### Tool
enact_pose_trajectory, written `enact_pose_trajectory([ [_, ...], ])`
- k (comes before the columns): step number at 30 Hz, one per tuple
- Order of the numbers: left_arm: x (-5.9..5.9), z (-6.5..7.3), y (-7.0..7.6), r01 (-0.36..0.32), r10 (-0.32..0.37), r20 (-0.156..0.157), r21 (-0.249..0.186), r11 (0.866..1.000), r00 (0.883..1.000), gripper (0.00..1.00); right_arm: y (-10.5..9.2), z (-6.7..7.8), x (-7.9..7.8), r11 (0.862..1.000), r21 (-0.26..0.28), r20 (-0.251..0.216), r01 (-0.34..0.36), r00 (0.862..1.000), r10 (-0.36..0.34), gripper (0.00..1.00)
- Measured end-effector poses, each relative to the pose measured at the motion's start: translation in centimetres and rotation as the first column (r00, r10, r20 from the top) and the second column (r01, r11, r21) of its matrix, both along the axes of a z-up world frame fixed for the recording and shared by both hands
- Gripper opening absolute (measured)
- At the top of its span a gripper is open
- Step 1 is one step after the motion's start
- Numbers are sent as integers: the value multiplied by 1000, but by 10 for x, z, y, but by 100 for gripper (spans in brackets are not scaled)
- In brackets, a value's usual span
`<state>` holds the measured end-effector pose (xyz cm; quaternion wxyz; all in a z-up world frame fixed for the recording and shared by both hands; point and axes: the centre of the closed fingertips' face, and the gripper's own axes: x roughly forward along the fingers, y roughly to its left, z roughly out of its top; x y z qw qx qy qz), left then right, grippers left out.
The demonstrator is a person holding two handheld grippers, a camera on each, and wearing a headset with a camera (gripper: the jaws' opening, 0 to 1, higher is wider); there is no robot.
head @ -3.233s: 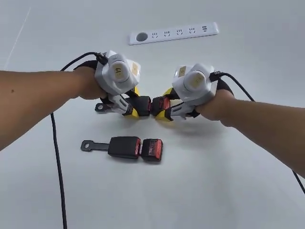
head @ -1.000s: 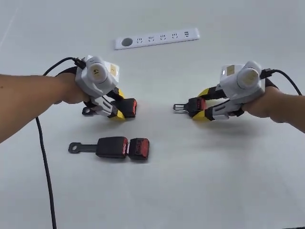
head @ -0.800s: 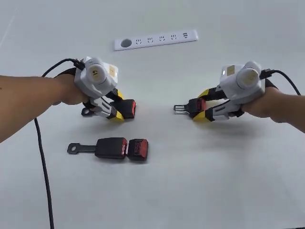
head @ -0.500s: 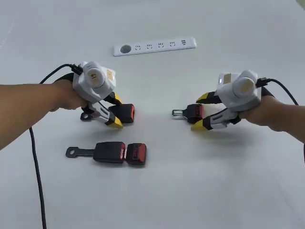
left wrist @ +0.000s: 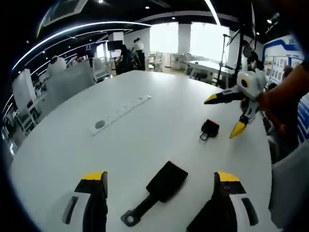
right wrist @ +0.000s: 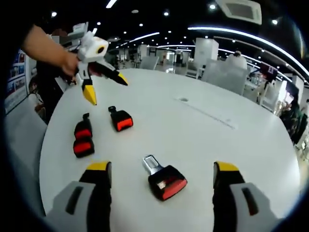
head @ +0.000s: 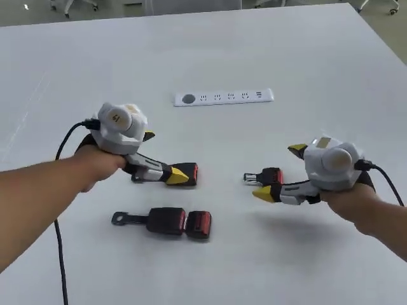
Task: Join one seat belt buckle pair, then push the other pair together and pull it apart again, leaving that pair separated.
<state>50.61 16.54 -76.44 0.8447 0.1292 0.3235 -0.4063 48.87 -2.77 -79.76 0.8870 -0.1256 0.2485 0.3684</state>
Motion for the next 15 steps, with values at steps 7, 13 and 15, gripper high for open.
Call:
enact_pose_trajectory([
  [7, -27, 16, 19, -68, 69, 15, -51, 996, 998, 94, -7, 11, -14, 997, 26, 40, 74, 996, -75, 92],
  [13, -60, 22, 32, -92, 95, 25, -91, 992, 995, 94, -3, 24, -40, 990, 77, 46, 120, 991, -124, 95],
  [15, -67, 24, 38, -102, 105, 34, -91, 991, 994, 94, -4, 28, -49, 986, 98, 54, 138, 988, -144, 96],
])
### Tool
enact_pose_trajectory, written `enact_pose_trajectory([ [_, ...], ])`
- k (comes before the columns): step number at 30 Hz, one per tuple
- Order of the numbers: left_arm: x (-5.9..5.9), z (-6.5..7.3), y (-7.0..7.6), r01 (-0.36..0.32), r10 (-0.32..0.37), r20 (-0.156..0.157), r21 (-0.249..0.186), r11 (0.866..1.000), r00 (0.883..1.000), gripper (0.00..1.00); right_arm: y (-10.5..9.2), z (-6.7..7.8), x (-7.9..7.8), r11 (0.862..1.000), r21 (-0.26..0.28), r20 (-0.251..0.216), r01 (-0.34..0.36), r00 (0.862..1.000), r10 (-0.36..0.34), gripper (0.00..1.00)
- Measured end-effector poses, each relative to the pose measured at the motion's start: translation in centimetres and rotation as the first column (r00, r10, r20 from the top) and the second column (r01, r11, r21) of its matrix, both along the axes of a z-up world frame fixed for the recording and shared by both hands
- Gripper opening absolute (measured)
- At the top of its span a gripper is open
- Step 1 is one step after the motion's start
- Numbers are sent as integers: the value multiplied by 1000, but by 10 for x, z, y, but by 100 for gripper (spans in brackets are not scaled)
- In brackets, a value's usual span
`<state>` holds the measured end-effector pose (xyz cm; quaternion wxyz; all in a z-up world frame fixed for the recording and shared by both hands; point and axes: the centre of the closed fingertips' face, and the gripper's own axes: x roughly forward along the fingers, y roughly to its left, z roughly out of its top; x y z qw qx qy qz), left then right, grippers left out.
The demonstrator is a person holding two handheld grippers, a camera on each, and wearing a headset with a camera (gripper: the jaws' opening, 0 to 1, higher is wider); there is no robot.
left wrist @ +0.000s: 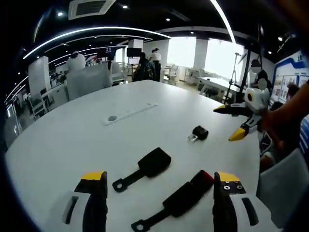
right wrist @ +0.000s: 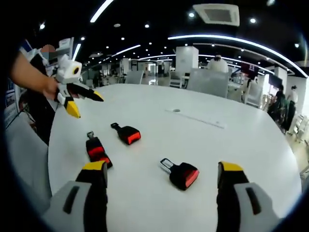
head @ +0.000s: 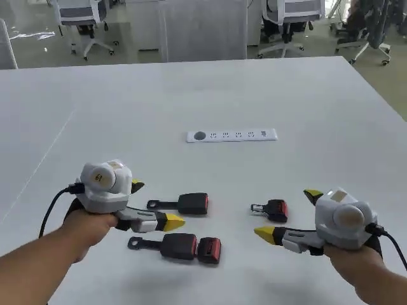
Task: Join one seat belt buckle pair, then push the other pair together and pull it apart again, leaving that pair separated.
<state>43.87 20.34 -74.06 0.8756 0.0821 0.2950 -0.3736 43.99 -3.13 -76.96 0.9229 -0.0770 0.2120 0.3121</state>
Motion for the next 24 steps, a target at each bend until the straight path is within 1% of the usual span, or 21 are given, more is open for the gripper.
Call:
enact_pose_trajectory([
  [1, -3, 6, 4, -52, 53, 16, -38, 998, 998, 94, 0, 0, -4, 1000, 3, -3, 4, 1000, -4, 96],
  [2, -7, 9, 3, -54, 55, 15, -74, 996, 998, 95, 1, 0, -12, 1000, 8, -6, 10, 1000, -10, 97],
  [3, -11, 10, 8, -54, 55, 7, -92, 994, 998, 95, 1, 0, -16, 1000, 9, -5, 11, 1000, -11, 98],
  [4, -15, 9, 12, -58, 58, 8, -83, 995, 998, 96, 2, 2, -24, 1000, 14, -5, 13, 1000, -13, 98],
  [5, -20, 10, 15, -67, 68, 6, -94, 993, 998, 98, 2, 3, -27, 1000, 20, -4, 12, 1000, -12, 98],
  [6, -24, 13, 16, -78, 79, 8, -120, 990, 997, 99, 3, 4, -32, 1000, 29, -4, 4, 1000, -4, 100],
  [7, -31, 16, 17, -76, 79, 9, -145, 987, 997, 100, 4, 5, -37, 999, 38, -5, -4, 1000, 4, 100],
  [8, -35, 16, 20, -71, 73, 11, -136, 988, 997, 100, 6, 6, -43, 999, 38, 2, -18, 1000, 18, 100],
  [9, -45, 17, 21, -54, 56, 17, -124, 991, 998, 100, 8, 7, -49, 999, 22, 13, -44, 999, 43, 100],
  [11, -56, 18, 24, -26, 30, 31, -102, 994, 999, 100, 9, 8, -59, 998, 22, 10, -62, 998, 61, 100],
  [12, -63, 19, 26, -13, 16, 33, -100, 995, 999, 100, 10, 10, -66, 997, 23, 13, -74, 997, 74, 100],
  [14, -75, 21, 31, -10, 14, 37, -100, 995, 999, 100, 11, 14, -73, 996, 16, 27, -83, 996, 82, 100],
  [15, -79, 24, 33, -5, 10, 48, -108, 994, 999, 100, 10, 16, -77, 996, 17, 27, -88, 996, 87, 100],
  [16, -83, 25, 36, -8, 15, 57, -114, 993, 998, 100, 10, 18, -79, 996, 16, 29, -86, 996, 85, 100],
  [17, -89, 26, 41, -18, 24, 57, -114, 993, 998, 100, 7, 21, -81, 997, 22, 43, -72, 997, 71, 100],
  [18, -91, 26, 44, -22, 28, 55, -116, 993, 998, 100, 6, 24, -84, 997, 32, 48, -68, 997, 67, 100],
  [19, -97, 26, 47, -23, 30, 60, -115, 993, 998, 100, 5, 25, -87, 997, 39, 49, -64, 997, 62, 100],
  [21, -103, 25, 52, -17, 24, 66, -110, 994, 998, 100, 2, 27, -90, 998, 30, 52, -56, 997, 55, 100],
  [24, -112, 23, 60, -21, 27, 56, -102, 995, 998, 100, -3, 30, -95, 998, 41, 57, -38, 998, 36, 100],
])
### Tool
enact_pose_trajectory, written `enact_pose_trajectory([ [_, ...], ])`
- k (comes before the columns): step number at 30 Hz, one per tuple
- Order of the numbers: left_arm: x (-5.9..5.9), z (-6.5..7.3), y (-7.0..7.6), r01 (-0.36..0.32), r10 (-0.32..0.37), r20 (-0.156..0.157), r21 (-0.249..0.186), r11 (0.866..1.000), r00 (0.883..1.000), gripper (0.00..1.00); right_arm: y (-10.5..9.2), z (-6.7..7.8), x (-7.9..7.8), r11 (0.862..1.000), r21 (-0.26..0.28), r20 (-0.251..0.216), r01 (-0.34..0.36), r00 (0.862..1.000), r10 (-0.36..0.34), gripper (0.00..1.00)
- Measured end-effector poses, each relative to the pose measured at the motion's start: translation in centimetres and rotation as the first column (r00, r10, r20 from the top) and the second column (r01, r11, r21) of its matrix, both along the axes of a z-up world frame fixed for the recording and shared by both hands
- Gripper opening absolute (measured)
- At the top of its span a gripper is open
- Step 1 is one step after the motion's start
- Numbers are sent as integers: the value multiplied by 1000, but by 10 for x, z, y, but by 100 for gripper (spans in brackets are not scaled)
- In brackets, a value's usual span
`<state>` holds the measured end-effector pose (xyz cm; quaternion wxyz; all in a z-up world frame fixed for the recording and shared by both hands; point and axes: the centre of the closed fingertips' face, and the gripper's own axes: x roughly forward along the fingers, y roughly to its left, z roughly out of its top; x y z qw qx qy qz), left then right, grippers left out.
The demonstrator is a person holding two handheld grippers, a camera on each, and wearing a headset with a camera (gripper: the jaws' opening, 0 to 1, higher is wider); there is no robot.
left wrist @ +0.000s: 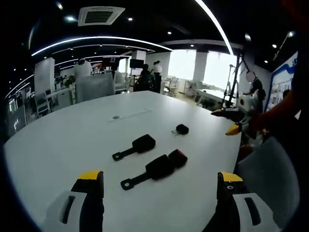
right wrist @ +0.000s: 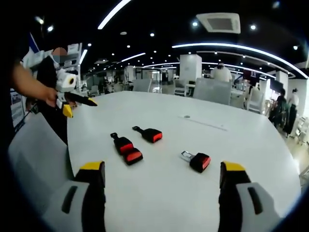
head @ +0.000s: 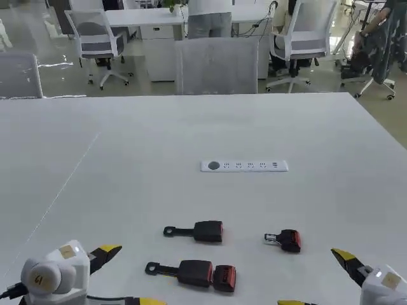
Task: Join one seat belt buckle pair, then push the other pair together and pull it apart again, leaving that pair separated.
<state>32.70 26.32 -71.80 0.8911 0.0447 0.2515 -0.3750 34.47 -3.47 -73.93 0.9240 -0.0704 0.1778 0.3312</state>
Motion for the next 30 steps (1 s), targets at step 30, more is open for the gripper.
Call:
enact_pose_trajectory([
  [30, 1, 3, 6, -25, 26, 14, -34, 999, 1000, 100, -7, -22, -18, 1000, -14, -50, 25, 998, -26, 100],
])
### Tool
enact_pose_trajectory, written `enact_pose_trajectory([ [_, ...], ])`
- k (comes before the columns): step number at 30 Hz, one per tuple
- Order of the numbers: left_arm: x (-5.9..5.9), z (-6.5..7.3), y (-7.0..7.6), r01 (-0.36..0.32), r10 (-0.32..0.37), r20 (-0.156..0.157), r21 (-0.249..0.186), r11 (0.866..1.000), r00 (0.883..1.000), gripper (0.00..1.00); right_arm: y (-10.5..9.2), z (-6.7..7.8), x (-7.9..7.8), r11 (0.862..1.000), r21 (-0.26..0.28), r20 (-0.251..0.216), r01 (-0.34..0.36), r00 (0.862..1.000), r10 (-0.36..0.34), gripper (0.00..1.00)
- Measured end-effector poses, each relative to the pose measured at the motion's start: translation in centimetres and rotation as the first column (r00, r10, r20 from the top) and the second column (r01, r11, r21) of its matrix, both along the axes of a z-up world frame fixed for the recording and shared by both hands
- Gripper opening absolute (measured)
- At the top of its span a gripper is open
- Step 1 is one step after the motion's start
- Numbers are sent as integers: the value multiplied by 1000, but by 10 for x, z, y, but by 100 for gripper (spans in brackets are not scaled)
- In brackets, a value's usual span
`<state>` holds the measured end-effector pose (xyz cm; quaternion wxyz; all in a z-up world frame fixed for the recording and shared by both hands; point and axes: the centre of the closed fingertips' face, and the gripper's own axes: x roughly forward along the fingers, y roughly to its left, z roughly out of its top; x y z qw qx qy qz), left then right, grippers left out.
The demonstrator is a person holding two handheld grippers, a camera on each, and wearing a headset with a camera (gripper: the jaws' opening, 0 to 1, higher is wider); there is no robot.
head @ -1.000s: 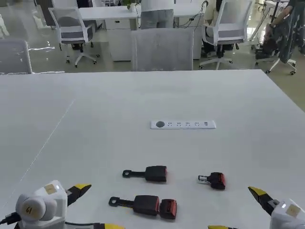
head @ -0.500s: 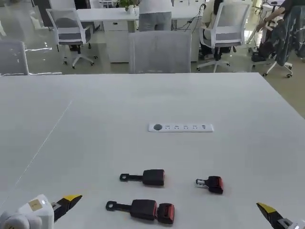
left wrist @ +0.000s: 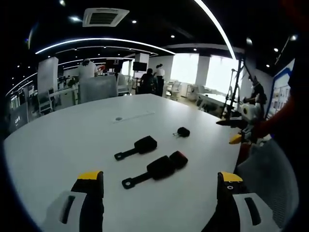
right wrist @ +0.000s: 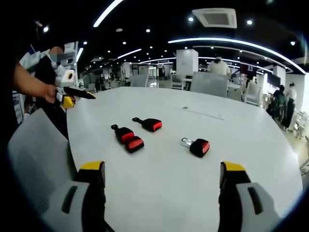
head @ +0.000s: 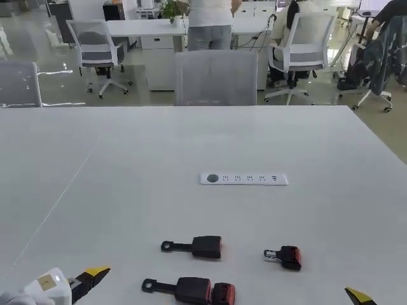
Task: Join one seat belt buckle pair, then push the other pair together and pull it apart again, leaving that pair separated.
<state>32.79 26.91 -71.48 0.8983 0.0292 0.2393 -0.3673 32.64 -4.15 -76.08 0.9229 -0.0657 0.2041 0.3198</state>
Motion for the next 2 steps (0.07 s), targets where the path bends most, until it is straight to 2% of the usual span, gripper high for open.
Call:
enact_pose_trajectory([
  [2, 0, 0, 2, -4, 4, 0, 2, 1000, 1000, 100, 1, 1, 1, 1000, 3, 2, -1, 1000, 1, 100],
])
